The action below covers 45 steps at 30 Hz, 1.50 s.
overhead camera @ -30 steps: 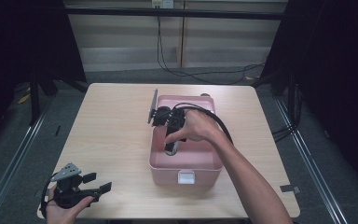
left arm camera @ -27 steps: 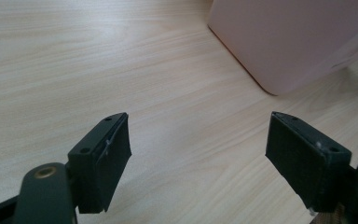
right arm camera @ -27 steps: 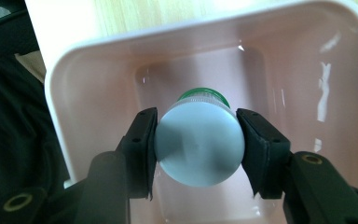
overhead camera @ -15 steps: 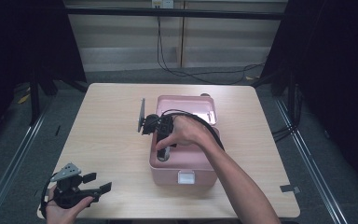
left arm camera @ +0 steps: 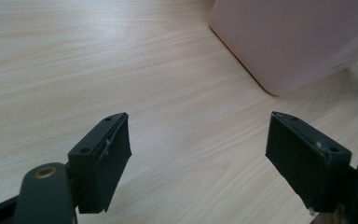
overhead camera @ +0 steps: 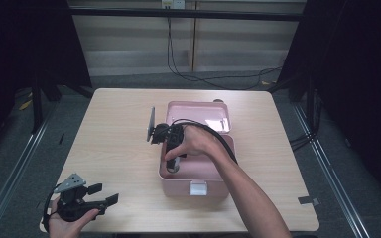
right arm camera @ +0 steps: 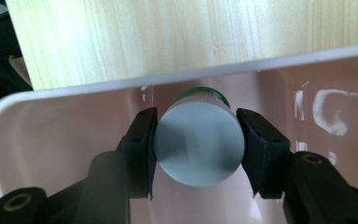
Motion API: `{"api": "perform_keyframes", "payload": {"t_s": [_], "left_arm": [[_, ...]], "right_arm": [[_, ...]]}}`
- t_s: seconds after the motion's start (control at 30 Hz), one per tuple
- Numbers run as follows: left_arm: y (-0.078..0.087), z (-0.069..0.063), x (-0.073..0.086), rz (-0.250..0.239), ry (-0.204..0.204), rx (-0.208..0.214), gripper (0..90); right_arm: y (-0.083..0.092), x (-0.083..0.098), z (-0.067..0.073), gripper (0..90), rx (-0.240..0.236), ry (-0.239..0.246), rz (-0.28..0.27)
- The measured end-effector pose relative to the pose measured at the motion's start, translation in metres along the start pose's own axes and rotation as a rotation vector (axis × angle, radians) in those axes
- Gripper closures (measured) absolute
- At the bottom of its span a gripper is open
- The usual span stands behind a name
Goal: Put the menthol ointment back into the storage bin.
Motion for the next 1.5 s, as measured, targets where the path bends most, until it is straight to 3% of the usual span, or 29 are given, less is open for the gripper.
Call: {"api": "perform_keyframes", "payload": {"t_s": [0.23, 0.67, 0.87, 1.13, 1.5], "left_arm": [[0.000, 0.000, 0.000, 0.000, -0.003, -0.001, 21.8], [0.000, 0.000, 0.000, 0.001, 0.000, -0.001, 21.8], [0.000, 0.000, 0.000, 0.002, 0.001, -0.003, 21.8], [0.000, 0.000, 0.001, 0.000, 0.004, -0.003, 21.8], [0.000, 0.000, 0.000, 0.003, 0.003, -0.004, 21.8]], "right_arm": [[-0.008, 0.002, -0.004, 50.9, -0.009, -0.010, -0.007], [-0.020, -0.001, -0.007, 50.9, -0.007, 0.029, -0.003], [-0.027, -0.002, -0.007, 50.9, -0.012, 0.022, 0.005], [-0.032, -0.005, -0.006, 50.8, 0.009, 0.045, -0.001], [-0.039, -0.005, -0.008, 50.8, 0.008, 0.037, 0.012]]}}
Point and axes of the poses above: each handheld gripper's, and its own axes: y roughly backward along the jaws, x roughly out of its underside, z roughly to its left, the point moved 2 cm from there along -y, roughly forward along the jaws, and after that the axes turned 7 degrees about -x, right-handed, at the moved point
